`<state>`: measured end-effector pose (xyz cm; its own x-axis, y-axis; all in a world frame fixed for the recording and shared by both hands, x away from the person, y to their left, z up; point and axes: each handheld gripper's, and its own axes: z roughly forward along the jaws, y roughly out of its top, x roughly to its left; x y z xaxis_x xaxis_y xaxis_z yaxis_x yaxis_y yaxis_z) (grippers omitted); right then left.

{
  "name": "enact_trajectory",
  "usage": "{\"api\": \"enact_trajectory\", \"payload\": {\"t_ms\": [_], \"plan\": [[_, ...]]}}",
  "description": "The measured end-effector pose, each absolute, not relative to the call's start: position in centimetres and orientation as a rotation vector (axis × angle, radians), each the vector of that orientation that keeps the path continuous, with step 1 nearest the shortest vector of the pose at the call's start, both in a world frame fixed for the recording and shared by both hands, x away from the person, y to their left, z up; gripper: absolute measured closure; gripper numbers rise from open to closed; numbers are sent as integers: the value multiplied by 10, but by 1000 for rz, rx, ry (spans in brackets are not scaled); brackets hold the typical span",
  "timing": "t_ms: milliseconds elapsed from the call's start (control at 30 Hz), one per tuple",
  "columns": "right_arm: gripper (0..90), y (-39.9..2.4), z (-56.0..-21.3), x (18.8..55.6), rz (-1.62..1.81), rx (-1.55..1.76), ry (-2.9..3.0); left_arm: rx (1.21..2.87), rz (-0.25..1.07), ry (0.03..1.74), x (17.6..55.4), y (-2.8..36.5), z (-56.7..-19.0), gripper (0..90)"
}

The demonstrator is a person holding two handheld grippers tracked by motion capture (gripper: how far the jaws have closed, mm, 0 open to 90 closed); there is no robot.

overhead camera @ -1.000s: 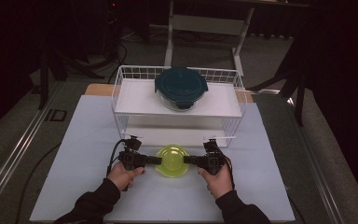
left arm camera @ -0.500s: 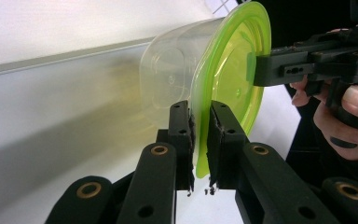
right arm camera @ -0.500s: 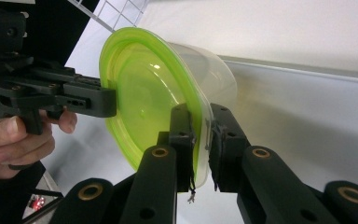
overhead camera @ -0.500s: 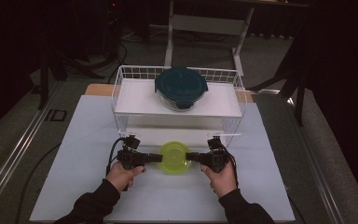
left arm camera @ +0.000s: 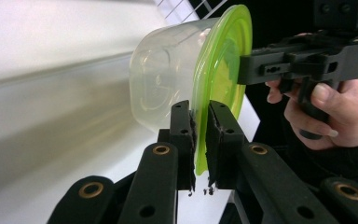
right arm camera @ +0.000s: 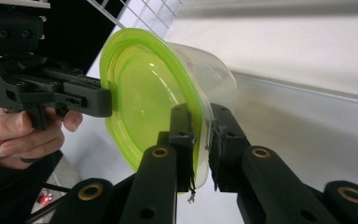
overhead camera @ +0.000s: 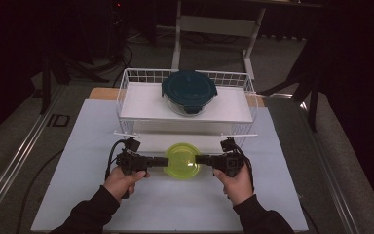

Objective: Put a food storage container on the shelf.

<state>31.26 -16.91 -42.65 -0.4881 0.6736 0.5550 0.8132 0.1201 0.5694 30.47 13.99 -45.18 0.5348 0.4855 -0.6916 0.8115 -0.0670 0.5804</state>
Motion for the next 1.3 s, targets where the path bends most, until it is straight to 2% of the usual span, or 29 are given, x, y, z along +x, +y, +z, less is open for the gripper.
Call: {"api": "enact_trajectory", "payload": {"t_ms": [367,400,667,733,833,933,967,1300], "plan": [[806,-168,-392,308,-1347,-1458,-2234,1721,-313,1043,297,144,-407,825],[806,-169,-379,309,-1368,-1439,-2229,1720,-301,1034,296,143,-397,826],[806,-171,-344,309,-1420,-1420,-2238,1717,-266,1000,297,142,-364,829],[806,-171,-344,309,-1420,-1420,-2238,1720,-260,993,297,142,-360,829],[806,-172,-319,308,-1463,-1408,-2253,1698,-254,963,299,143,-337,829],[806,-172,-310,308,-1484,-1400,-2259,1697,-247,956,299,143,-333,829],[806,-173,-298,310,-1504,-1393,-2261,1690,-232,946,302,143,-316,829],[806,-175,-257,327,-1566,-1405,-2259,1669,-209,934,322,140,-278,830]]}}
